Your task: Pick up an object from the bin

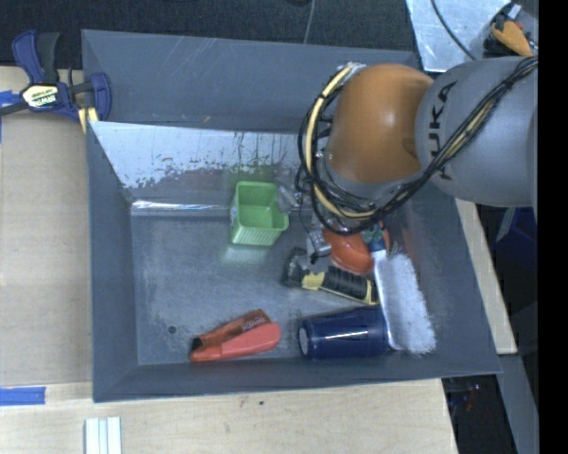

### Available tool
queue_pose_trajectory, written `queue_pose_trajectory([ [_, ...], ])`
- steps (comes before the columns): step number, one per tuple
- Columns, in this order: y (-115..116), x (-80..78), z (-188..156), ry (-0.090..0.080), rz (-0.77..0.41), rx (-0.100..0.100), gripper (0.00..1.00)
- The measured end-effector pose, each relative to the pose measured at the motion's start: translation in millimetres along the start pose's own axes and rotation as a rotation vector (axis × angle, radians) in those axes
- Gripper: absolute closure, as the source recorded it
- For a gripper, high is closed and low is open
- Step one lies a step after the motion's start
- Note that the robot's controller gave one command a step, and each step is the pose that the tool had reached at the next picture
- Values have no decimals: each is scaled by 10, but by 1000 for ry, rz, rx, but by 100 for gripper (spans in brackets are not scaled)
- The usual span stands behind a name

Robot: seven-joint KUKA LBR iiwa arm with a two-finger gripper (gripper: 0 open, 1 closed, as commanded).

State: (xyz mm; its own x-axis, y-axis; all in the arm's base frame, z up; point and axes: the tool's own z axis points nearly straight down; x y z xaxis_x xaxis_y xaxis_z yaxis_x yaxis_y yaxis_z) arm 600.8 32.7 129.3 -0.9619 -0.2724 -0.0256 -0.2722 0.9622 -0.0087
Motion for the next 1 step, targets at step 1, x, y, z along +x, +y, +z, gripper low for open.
queue_pose_trajectory([
  [1,-218,214,478,-2,-106,-17,0],
])
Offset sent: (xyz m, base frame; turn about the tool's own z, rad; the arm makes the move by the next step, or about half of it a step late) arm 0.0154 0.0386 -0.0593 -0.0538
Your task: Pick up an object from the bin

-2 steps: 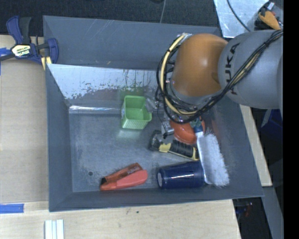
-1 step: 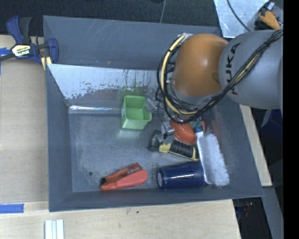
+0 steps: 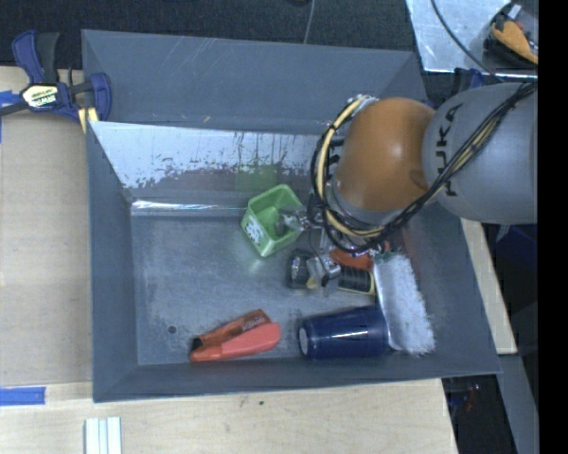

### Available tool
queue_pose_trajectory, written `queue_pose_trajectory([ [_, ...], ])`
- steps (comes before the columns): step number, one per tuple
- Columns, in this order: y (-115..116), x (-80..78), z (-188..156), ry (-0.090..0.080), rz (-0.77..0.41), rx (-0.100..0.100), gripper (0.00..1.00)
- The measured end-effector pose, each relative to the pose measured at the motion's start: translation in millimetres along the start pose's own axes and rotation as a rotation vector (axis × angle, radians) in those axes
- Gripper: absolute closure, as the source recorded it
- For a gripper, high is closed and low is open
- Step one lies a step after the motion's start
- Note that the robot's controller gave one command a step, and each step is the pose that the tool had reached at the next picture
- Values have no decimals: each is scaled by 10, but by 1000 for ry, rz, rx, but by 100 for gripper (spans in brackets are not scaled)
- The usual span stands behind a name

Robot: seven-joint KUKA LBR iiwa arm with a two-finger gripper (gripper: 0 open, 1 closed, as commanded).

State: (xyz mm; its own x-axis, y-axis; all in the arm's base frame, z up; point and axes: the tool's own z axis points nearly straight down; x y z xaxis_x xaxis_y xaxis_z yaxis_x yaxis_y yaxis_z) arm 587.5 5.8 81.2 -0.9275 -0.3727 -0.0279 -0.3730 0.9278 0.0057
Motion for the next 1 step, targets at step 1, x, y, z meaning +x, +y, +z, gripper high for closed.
queue_pose_trajectory([
  [1,-60,23,19,1,0,14,0],
])
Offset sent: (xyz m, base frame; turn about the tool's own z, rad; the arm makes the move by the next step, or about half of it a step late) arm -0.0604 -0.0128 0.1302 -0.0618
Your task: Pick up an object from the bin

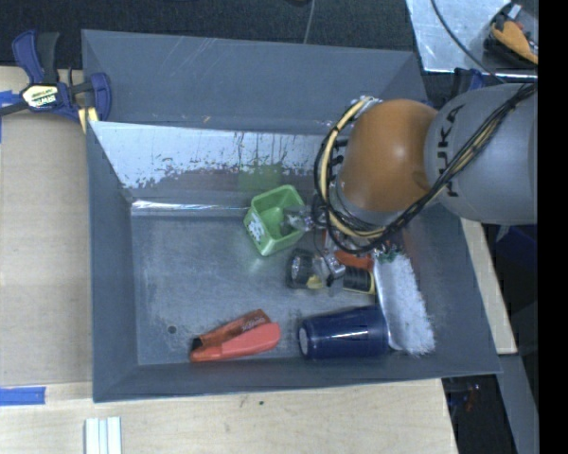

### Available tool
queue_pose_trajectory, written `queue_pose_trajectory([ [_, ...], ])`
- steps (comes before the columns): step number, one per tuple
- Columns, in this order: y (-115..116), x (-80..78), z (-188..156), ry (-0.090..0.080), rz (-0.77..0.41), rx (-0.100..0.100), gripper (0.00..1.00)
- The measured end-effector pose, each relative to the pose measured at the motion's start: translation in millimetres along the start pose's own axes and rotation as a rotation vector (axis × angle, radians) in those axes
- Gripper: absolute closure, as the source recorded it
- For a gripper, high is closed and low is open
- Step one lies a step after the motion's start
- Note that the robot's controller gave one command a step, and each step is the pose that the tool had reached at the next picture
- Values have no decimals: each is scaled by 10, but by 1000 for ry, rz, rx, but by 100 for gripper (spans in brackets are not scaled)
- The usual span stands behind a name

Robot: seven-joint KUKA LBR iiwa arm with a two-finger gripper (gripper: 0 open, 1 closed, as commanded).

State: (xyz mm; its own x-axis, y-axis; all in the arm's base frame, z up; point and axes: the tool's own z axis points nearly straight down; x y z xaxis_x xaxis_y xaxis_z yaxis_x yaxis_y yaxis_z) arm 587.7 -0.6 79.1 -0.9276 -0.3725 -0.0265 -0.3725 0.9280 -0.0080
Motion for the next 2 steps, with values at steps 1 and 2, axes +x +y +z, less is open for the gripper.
queue_pose_trajectory([
  [1,138,525,-1370,-19,-57,2,100],
  [2,134,522,-1362,-20,-56,3,100],
])
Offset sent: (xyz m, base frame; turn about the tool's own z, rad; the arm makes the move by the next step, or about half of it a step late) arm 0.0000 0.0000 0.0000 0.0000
